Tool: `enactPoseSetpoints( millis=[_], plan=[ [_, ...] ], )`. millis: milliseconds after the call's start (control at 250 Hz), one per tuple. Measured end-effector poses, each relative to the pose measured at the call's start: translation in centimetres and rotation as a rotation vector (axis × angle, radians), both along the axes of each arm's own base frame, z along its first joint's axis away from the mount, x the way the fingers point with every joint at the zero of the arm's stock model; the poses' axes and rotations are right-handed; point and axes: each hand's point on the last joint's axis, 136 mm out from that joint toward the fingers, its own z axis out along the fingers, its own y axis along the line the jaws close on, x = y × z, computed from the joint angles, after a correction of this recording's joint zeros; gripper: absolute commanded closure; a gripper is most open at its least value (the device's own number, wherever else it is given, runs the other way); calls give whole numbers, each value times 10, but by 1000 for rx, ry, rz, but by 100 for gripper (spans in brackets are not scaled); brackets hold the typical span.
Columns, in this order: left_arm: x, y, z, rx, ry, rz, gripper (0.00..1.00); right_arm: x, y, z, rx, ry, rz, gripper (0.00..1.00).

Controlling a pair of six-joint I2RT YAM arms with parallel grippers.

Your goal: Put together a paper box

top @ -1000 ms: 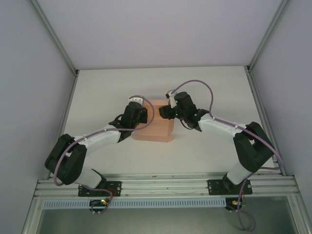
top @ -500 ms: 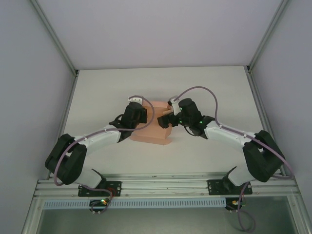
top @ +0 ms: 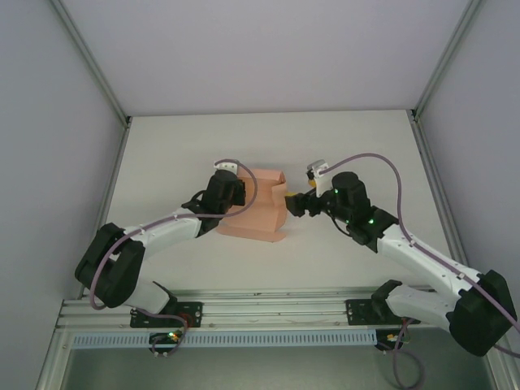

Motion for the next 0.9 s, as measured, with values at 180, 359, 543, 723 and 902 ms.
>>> enactPoseSetpoints(
  millis=[180,359,543,723,902],
  plan=[
    [-1,-2,0,-3,3,-12,100,15,4,-43,-111,79,19,34],
    [-1,-2,0,-3,4,-13,100,38,18,-61,-145,121,29,50],
    [0,-3,3,-4,-3,-9,100,47,35,-61,-123,118,66,55],
    [-1,-3,3,7,-6,-4,100,55,42,-69,-100,128,27,69],
    [-4,-2,0,35,3,6,100,71,36,-72,-91,132,-130,76]
  ],
)
